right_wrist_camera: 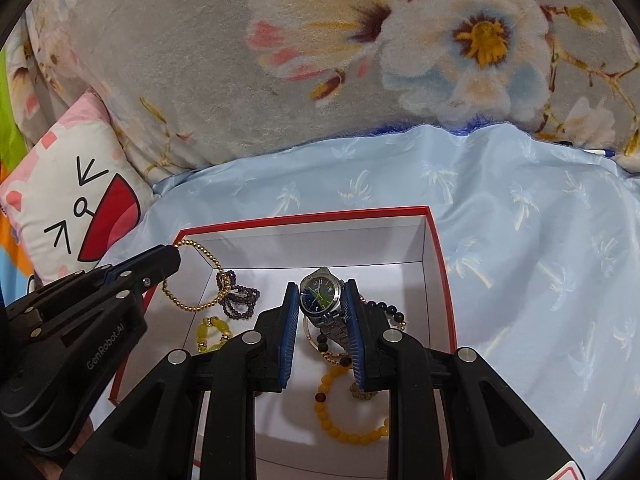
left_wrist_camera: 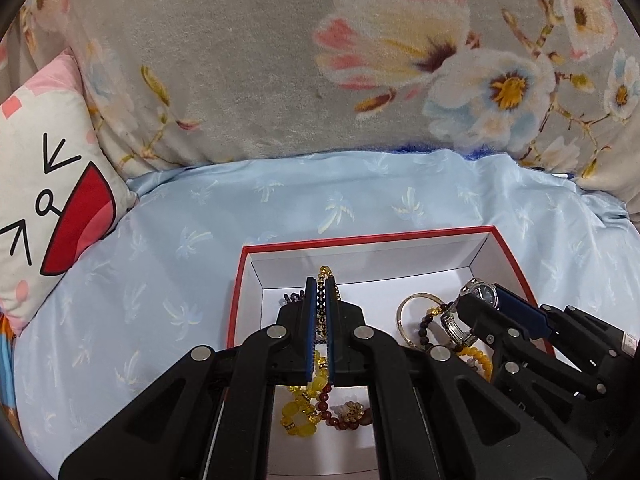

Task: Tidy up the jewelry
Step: 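Carry the gold bracelet and silver watch into the red box and open both tools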

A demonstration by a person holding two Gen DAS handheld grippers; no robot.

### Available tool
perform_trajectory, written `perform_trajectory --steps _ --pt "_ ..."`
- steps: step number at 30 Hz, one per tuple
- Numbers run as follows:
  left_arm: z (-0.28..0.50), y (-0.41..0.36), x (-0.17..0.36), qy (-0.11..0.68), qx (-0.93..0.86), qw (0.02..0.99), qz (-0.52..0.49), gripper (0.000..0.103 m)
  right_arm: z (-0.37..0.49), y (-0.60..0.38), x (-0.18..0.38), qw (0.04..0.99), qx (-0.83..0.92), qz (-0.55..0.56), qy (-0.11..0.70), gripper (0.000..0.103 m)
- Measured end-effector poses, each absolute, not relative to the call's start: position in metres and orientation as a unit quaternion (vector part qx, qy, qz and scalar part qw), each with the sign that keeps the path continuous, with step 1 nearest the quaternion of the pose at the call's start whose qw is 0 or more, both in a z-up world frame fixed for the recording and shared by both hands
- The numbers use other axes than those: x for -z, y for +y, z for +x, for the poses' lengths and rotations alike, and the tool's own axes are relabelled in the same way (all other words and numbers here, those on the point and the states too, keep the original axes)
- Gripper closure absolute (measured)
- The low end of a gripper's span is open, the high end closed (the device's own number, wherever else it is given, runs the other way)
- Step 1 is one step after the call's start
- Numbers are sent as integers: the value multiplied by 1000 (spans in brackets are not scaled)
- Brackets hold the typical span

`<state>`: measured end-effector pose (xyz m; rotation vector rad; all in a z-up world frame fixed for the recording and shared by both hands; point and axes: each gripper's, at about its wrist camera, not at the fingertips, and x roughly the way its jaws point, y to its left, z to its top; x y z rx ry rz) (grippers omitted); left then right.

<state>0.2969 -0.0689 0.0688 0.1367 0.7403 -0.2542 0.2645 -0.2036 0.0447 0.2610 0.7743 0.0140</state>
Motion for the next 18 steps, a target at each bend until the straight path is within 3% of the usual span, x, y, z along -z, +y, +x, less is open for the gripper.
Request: perform_trajectory --steps 18 --pt "304 -70 -49 376 119 917 64 99 269 -208 -32 912 0 130 389 81"
